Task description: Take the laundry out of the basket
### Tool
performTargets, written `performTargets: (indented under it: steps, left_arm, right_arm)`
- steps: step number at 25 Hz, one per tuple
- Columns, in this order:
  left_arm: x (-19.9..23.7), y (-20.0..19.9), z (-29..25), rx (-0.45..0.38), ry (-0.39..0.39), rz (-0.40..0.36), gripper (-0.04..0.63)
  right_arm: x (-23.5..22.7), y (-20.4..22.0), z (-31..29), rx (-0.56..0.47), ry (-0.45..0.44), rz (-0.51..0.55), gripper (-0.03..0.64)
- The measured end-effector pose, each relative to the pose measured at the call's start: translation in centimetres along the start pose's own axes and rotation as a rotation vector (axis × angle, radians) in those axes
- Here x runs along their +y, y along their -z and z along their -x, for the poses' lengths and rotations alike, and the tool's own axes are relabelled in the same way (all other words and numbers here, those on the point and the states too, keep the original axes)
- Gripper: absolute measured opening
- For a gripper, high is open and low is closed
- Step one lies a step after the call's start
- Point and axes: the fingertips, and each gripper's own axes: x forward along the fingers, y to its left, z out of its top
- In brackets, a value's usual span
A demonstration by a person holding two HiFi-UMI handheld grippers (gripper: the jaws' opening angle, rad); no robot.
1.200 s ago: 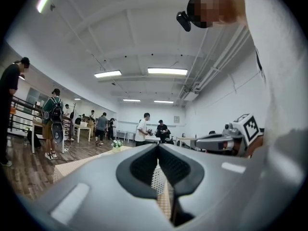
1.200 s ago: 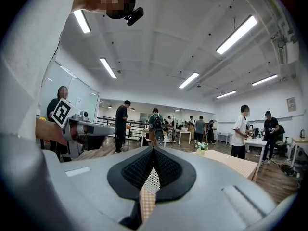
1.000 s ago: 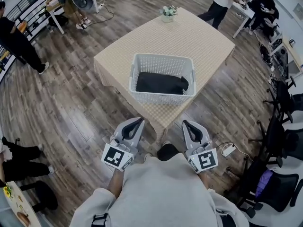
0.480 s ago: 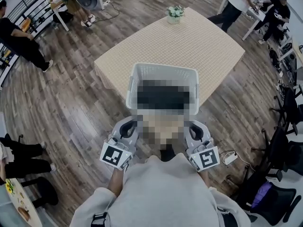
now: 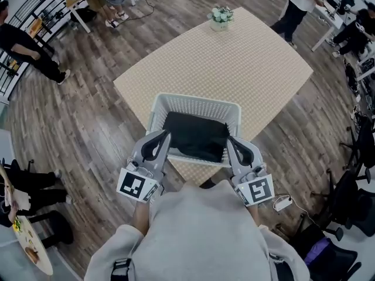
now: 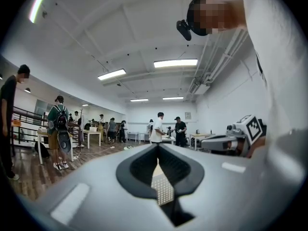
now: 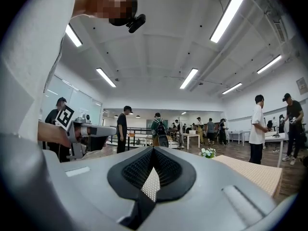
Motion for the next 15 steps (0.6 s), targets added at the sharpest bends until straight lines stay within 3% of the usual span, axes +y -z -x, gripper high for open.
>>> performTargets:
  steps: [8,15]
  left_arm:
    - [1.4,-0.5,-4.0,0.022,-0.051,-0.017,0.011]
    - [5.3,1.3,-2.5,0.060,-0.082,0.013,0.011]
  right_arm:
    - [-3.6,-0.6,-3.1,-0.014,-0.073,-0.026,-0.002]
    - [-2.3,1.6,-6.0,0.061,-0.069,-0.057,-0.002]
